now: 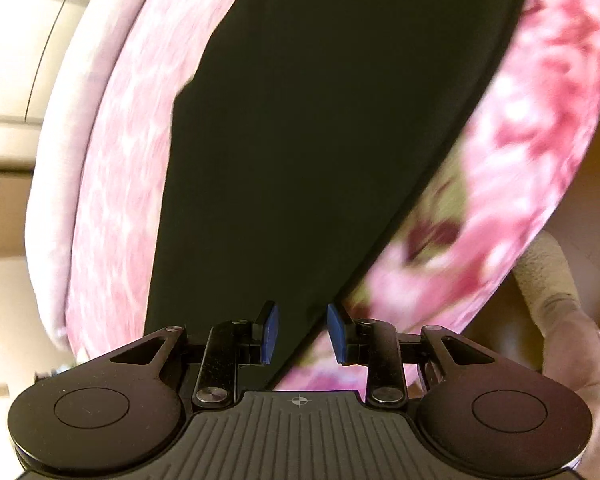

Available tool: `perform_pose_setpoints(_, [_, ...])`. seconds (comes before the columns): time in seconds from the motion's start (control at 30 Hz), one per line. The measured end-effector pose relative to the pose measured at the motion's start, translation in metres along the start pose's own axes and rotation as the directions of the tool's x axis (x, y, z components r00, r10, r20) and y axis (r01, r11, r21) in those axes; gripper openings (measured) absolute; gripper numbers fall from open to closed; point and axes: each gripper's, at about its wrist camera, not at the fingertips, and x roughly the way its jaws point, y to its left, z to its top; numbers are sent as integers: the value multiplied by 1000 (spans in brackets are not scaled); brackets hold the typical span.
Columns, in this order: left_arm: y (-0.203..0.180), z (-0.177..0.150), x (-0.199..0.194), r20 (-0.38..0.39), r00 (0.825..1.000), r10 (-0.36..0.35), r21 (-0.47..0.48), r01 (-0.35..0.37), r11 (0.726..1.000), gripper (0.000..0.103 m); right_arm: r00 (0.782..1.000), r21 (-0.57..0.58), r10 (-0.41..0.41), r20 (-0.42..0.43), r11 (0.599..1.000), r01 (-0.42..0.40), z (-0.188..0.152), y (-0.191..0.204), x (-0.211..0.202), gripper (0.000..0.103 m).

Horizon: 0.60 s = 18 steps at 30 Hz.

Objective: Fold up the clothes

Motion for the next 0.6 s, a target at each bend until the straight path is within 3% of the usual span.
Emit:
perform_pose_setpoints(0.13, [-61, -14, 28, -104, 985, -141, 72, 149, 986, 17, 992, 43, 31, 119, 998, -36, 24, -19, -16, 31])
perform_pose_setpoints(0.23, [-113, -30, 59, -228, 949, -216, 112, 246, 963, 17, 990, 69, 17, 142, 997, -27, 53, -53, -31, 31])
perform_pose_setpoints(0.33, [-162, -52, 76, -314, 931, -186, 190, 253, 949, 17, 993, 71, -98, 72, 993, 93, 69, -80, -41, 31])
perform_pose_setpoints(0.37, [-177, -58, 76, -323, 926, -195, 210, 271, 939, 17, 989, 48, -141, 45, 989, 139, 74, -82, -44, 31])
perform_pose_setpoints(0.43, [-207, -66, 75, -323, 925, -201, 246, 287, 926, 17, 989, -13, -139, 47, 990, 140, 86, -83, -58, 31])
perform_pose_setpoints(0.6, [-277, -74, 83, -312, 924, -222, 287, 314, 905, 17, 962, -237, -180, 207, 945, 227, 138, -73, -93, 31])
